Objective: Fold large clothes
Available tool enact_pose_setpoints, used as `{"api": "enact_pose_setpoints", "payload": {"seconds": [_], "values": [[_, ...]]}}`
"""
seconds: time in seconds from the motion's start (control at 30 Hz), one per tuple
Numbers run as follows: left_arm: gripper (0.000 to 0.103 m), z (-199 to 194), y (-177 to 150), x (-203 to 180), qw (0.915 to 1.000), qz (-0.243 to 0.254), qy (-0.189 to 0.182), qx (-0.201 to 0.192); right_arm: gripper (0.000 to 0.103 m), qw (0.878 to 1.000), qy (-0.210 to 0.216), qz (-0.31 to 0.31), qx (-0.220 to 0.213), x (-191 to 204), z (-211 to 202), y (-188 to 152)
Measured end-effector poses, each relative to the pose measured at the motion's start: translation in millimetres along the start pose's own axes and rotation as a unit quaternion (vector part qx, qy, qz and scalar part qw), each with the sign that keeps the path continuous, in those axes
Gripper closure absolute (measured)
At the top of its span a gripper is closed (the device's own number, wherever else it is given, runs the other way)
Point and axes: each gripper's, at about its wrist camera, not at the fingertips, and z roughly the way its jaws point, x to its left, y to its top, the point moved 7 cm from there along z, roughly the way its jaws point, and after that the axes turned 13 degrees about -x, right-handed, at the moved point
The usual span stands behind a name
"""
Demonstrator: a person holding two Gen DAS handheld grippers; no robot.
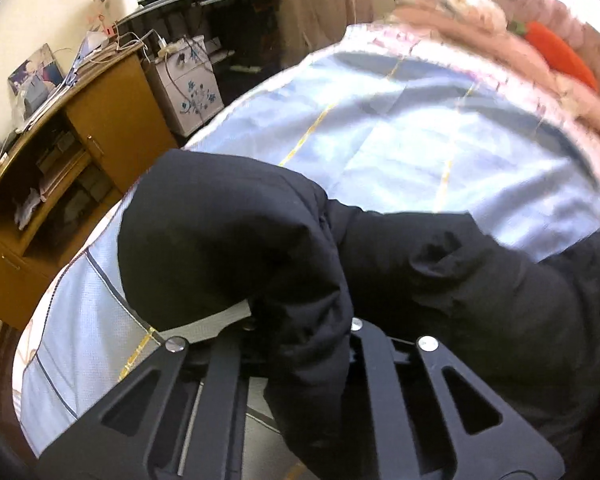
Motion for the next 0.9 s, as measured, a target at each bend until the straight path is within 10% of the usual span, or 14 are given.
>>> {"api": "enact_pose_setpoints", "payload": {"seconds": [0.2, 0.33, 0.57, 0.73, 0.8, 0.87, 0.9], "values": [[0.095, -69.3, 51.5, -78.4, 0.994, 0.057, -0.053, -0.077, 0.001, 1.0, -0.027, -0.014, -0.003, -15.4, -16.9, 15.2], [0.095, -145.2, 63.4, -193.8, 0.9701, 0.147, -0.135, -0.139, 0.001, 0.998, -0.045, 0.002, -0.042, -60.1, -54.0, 44.2], [0.094, -250.2, -62.2, -407.1, 0.8888, 0.338, -0.264, -0.161, 0.001, 0.993, -0.105, 0.008, -0.046, -180.7, -109.5, 54.2], [0.087, -257.7, -165.4, -449.4, 0.8108, 0.513, -0.21, -0.188, 0.001, 0.989, -0.135, 0.039, -0.041, -248.6, -124.7, 45.6], [0.065, -256.8, -173.2, -443.1, 0.8048, 0.52, -0.22, -0.182, 0.001, 0.988, -0.138, 0.06, -0.032, -264.7, -121.5, 41.6], [0.003, -269.4, -169.7, -434.0, 0.8027, 0.498, -0.288, -0.156, 0.001, 0.988, -0.126, 0.082, -0.025, -271.2, -116.6, 41.9], [0.002, -284.7, -163.6, -430.6, 0.7967, 0.48, -0.329, -0.164, 0.001, 0.989, -0.121, 0.085, -0.023, -270.4, -114.7, 43.0]]}}
